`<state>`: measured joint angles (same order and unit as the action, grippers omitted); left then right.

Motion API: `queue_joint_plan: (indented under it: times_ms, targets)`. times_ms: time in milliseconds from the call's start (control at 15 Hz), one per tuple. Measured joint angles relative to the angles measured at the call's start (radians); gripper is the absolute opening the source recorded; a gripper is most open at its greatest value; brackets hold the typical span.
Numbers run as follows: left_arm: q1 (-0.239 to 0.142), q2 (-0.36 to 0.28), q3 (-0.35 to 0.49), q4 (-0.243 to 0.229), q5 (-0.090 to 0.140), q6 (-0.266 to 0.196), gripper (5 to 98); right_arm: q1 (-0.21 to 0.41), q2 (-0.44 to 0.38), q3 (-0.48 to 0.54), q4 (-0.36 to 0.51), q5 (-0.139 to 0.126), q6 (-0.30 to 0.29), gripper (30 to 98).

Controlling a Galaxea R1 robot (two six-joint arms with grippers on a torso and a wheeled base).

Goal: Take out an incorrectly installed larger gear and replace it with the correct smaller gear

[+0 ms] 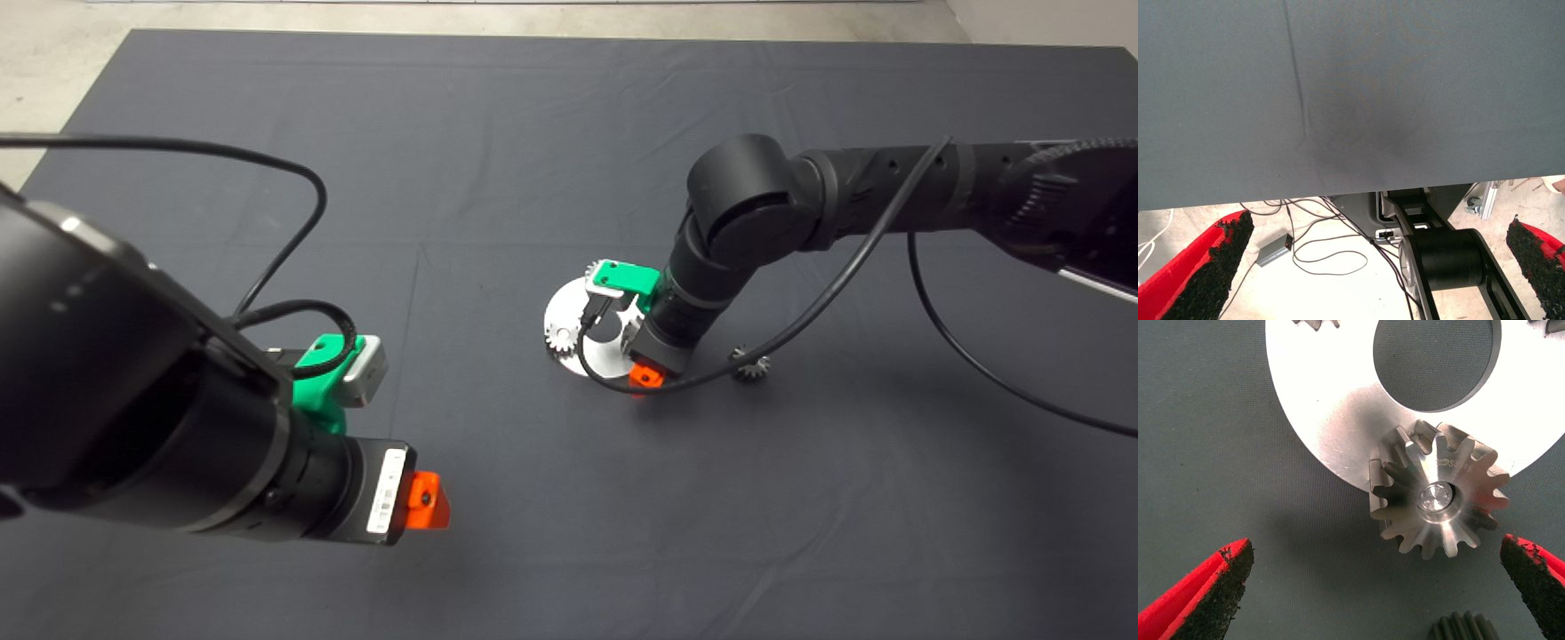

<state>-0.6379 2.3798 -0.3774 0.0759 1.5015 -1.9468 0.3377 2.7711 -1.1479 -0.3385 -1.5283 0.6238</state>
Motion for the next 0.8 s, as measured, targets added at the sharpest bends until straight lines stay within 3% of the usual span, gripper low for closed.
queue_joint_plan:
  times_ms: [800]
  targets:
    - [0.0,0.0,0.0,0.0,0.002,0.0,97.6,-0.02,0.036,-0.12,-0.073,0.0,-0.003,97.8]
